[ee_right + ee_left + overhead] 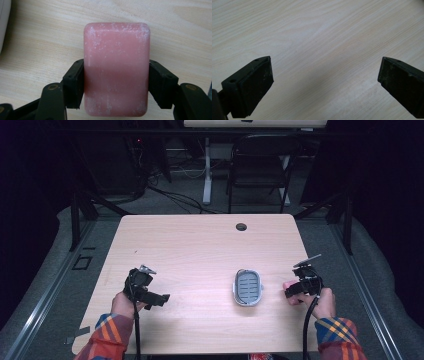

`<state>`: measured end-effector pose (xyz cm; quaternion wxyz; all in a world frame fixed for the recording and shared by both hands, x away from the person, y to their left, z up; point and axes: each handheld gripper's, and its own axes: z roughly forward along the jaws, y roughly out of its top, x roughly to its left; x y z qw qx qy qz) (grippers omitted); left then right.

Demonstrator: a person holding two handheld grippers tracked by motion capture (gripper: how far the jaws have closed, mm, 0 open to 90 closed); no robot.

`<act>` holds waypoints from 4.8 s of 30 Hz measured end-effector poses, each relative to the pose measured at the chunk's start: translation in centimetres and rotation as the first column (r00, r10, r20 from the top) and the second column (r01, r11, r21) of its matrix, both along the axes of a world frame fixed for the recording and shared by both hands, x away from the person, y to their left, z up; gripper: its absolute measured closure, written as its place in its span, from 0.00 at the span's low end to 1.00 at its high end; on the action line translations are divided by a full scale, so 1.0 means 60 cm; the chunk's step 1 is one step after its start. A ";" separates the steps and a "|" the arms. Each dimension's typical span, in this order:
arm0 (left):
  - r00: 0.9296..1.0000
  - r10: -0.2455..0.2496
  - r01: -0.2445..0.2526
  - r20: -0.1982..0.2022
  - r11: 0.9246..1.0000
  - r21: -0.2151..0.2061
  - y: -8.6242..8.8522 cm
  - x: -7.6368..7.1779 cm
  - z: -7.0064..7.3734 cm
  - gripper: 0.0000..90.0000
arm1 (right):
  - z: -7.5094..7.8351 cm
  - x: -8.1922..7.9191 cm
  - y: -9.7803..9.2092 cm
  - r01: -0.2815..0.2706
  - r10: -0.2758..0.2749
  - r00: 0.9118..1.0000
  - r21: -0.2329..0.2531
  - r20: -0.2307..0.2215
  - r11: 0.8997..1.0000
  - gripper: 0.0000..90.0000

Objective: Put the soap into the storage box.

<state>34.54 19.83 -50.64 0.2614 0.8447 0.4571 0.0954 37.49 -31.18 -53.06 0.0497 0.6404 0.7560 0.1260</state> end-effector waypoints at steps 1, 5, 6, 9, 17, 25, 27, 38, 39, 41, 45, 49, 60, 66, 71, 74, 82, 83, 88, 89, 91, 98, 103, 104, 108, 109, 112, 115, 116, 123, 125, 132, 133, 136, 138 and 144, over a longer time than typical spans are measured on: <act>1.000 0.000 0.000 0.000 1.000 0.000 0.000 0.000 0.000 0.00 | 0.001 -0.001 0.001 0.006 -0.006 1.000 -0.002 0.008 1.000 0.41; 1.000 0.000 0.000 -0.001 1.000 0.000 0.000 0.000 0.000 0.00 | 0.008 -0.001 0.001 -0.019 0.019 1.000 -0.015 -0.001 1.000 0.41; 1.000 0.000 0.000 0.000 1.000 -0.001 0.000 0.000 0.000 0.00 | 0.009 -0.001 0.002 -0.020 0.020 1.000 -0.011 0.002 1.000 0.41; 1.000 -0.001 0.001 0.000 1.000 -0.001 0.000 0.000 0.000 0.00 | 0.013 -0.002 0.005 -0.024 0.024 1.000 -0.008 0.014 1.000 0.41; 1.000 0.001 -0.001 0.002 1.000 0.002 -0.001 0.000 0.000 0.00 | 0.019 -0.003 0.010 -0.047 0.047 0.999 -0.005 0.014 0.999 0.41; 1.000 -0.001 0.001 -0.003 1.000 0.001 -0.001 0.000 0.000 0.00 | 0.023 -0.004 0.018 -0.040 0.040 0.999 0.009 0.037 0.999 0.41; 1.000 -0.003 0.003 -0.003 1.000 0.000 -0.001 0.000 0.000 0.00 | 0.027 -0.003 0.018 -0.056 0.056 0.998 0.007 0.028 0.998 0.41; 1.000 -0.003 0.003 -0.003 1.000 -0.001 -0.001 0.000 0.000 0.00 | 0.037 0.008 0.041 -0.106 0.107 0.994 -0.017 0.020 0.994 0.41; 1.000 0.000 0.000 -0.001 1.000 0.000 -0.001 0.000 0.000 0.00 | 0.037 0.008 0.044 -0.100 0.100 0.995 -0.018 0.027 0.995 0.41; 1.000 -0.001 0.001 -0.001 1.000 -0.001 0.000 0.000 0.000 0.00 | 0.039 0.010 0.048 -0.113 0.114 0.993 -0.018 0.022 0.993 0.41; 1.000 -0.002 0.002 -0.002 1.000 -0.001 0.000 -0.001 0.000 0.00 | 0.044 0.012 0.054 -0.121 0.121 0.992 -0.019 0.026 0.992 0.41; 1.000 0.000 0.000 -0.002 1.000 -0.001 0.000 -0.001 0.000 0.00 | 0.047 0.012 0.058 -0.125 0.126 0.992 -0.008 0.033 0.992 0.41; 1.000 0.001 -0.001 -0.003 1.000 -0.001 0.001 -0.001 0.000 0.00 | 0.063 0.011 0.070 -0.152 0.153 0.988 -0.022 0.032 0.988 0.42; 1.000 0.001 -0.001 -0.002 1.000 -0.002 0.002 -0.001 0.000 0.00 | 0.070 0.011 0.074 -0.156 0.157 0.987 -0.024 0.035 0.987 0.42; 1.000 0.002 -0.002 -0.004 1.000 -0.001 0.001 -0.001 0.000 0.00 | 0.076 0.013 0.078 -0.154 0.154 0.987 -0.013 0.046 0.988 0.42; 1.000 0.002 -0.002 -0.004 1.000 -0.002 0.001 0.000 0.000 0.00 | 0.083 0.014 0.079 -0.167 0.168 0.985 -0.031 0.034 0.985 0.42; 1.000 -0.002 0.002 -0.002 1.000 -0.002 0.000 0.000 0.000 0.00 | 0.109 0.017 0.094 -0.182 0.184 0.982 -0.047 0.043 0.982 0.42; 1.000 -0.002 0.002 -0.002 1.000 -0.002 0.000 0.000 0.000 0.00 | 0.109 0.017 0.094 -0.182 0.184 0.982 -0.047 0.043 0.982 0.42; 1.000 -0.003 0.003 -0.003 1.000 -0.002 0.000 0.001 -0.001 0.00 | 0.118 0.022 0.106 -0.196 0.198 0.979 -0.051 0.044 0.979 0.42; 1.000 -0.001 0.001 -0.001 1.000 -0.004 0.000 0.001 -0.001 0.00 | 0.121 0.025 0.111 -0.204 0.206 0.977 -0.050 0.044 0.978 0.42; 1.000 -0.004 0.004 -0.002 1.000 -0.003 0.000 0.000 0.000 0.00 | 0.121 0.026 0.115 -0.204 0.206 0.977 -0.049 0.047 0.978 0.42; 1.000 -0.004 0.004 -0.001 1.000 -0.003 0.000 0.000 0.000 0.00 | 0.122 0.033 0.131 -0.225 0.227 0.973 -0.055 0.035 0.973 0.42; 1.000 -0.004 0.004 -0.001 1.000 -0.003 0.000 0.000 0.000 0.00 | 0.121 0.037 0.140 -0.233 0.235 0.971 -0.056 0.035 0.971 0.42; 1.000 -0.004 0.004 -0.002 1.000 -0.003 0.000 0.000 0.000 0.00 | 0.121 0.038 0.141 -0.241 0.243 0.970 -0.054 0.026 0.969 0.42; 1.000 -0.003 0.003 -0.003 1.000 -0.003 0.000 0.000 0.000 0.00 | 0.117 0.039 0.148 -0.225 0.227 0.973 -0.051 0.042 0.973 0.42; 1.000 -0.002 0.002 -0.001 1.000 -0.001 -0.001 0.000 0.000 0.00 | 0.118 0.042 0.150 -0.243 0.244 0.969 -0.061 0.022 0.968 0.42; 1.000 -0.004 0.004 -0.002 1.000 -0.003 0.000 0.000 0.000 0.00 | 0.116 0.043 0.153 -0.246 0.248 0.969 -0.060 0.019 0.967 0.42; 1.000 -0.002 0.002 -0.001 1.000 -0.002 -0.001 0.000 0.000 0.00 | 0.113 0.046 0.161 -0.255 0.256 0.967 -0.066 0.005 0.965 0.42; 1.000 -0.002 0.002 -0.001 1.000 -0.001 -0.001 0.000 0.000 0.00 | 0.112 0.046 0.163 -0.257 0.258 0.966 -0.066 0.011 0.964 0.42; 1.000 -0.003 0.003 -0.001 1.000 -0.002 -0.001 0.000 0.000 0.00 | 0.106 0.050 0.178 -0.267 0.268 0.963 -0.069 -0.001 0.961 0.42; 1.000 -0.003 0.003 -0.001 1.000 -0.002 -0.001 0.000 0.000 0.00 | 0.105 0.051 0.181 -0.273 0.273 0.962 -0.072 -0.011 0.959 0.42; 1.000 -0.007 0.007 -0.003 1.000 -0.003 -0.001 0.000 0.000 0.00 | 0.097 0.053 0.196 -0.269 0.268 0.963 -0.081 -0.015 0.960 0.42; 1.000 -0.007 0.007 -0.003 1.000 -0.003 -0.001 0.000 0.000 0.00 | 0.097 0.053 0.196 -0.269 0.268 0.963 -0.081 -0.015 0.960 0.42; 1.000 -0.006 0.006 -0.002 1.000 -0.003 -0.001 0.000 0.000 0.00 | 0.094 0.056 0.202 -0.284 0.282 0.959 -0.089 -0.033 0.955 0.42; 1.000 -0.009 0.009 -0.003 1.000 -0.004 -0.001 0.000 0.000 0.00 | 0.091 0.057 0.207 -0.275 0.274 0.961 -0.091 -0.027 0.957 0.42; 1.000 -0.009 0.009 -0.003 1.000 -0.003 -0.001 0.001 0.000 0.00 | 0.084 0.061 0.219 -0.286 0.283 0.958 -0.101 -0.048 0.953 0.42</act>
